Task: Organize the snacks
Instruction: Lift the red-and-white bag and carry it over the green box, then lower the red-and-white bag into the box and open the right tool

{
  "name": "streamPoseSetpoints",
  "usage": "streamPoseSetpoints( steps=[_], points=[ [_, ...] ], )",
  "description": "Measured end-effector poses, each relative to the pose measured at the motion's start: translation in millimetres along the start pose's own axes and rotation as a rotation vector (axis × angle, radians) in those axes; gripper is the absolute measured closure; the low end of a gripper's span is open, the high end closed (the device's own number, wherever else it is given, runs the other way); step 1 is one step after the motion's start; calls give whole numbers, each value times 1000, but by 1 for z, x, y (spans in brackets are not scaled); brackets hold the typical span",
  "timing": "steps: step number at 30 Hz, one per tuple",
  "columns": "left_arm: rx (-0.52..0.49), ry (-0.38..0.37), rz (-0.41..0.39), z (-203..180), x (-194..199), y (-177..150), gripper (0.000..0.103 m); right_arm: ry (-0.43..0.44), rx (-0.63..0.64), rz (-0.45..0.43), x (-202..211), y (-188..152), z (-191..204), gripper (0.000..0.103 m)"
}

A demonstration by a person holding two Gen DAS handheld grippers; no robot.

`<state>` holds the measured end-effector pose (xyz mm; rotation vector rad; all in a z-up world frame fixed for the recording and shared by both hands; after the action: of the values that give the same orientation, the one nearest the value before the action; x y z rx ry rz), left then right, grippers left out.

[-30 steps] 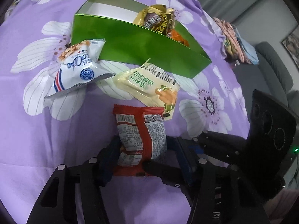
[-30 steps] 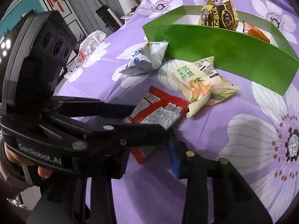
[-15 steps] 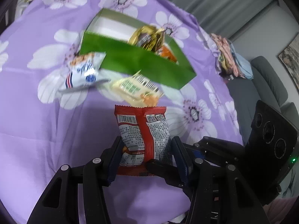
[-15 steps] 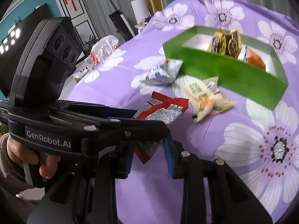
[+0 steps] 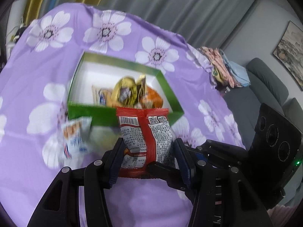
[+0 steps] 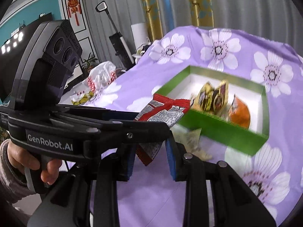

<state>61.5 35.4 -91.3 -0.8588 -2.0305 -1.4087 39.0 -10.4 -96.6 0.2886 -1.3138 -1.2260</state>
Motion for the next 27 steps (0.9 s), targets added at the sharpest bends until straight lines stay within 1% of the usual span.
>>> streamPoseSetpoints(
  steps=[8, 13, 18, 21, 27],
  points=[
    [0, 10, -28, 14, -22, 45, 50, -15, 5, -8, -21, 42, -36, 73],
    [21, 9, -32, 29, -42, 66, 50, -26, -3, 0, -41, 58, -55, 73],
    [43, 25, -4, 45, -68, 77, 50, -36, -22, 44, -65, 64, -74, 73],
    [63, 18, 16, 53, -82, 79, 50, -46, -40, 72, -76, 65, -85, 73],
    [80, 31, 47, 59, -104, 81, 50, -83, -57, 114, -93, 63, -101, 72]
  ],
)
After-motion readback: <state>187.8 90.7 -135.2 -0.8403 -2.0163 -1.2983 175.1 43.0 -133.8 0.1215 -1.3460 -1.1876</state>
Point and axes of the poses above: each gripper's, at about its wrist camera, not at the fingertips, and x roughly against the way its jaws point, z to its left, y to its top, the point moved 7 cm from there along -x, roughly the way its jaws point, and after that the axes turned 13 degrees about y, right-handed, at the moved point
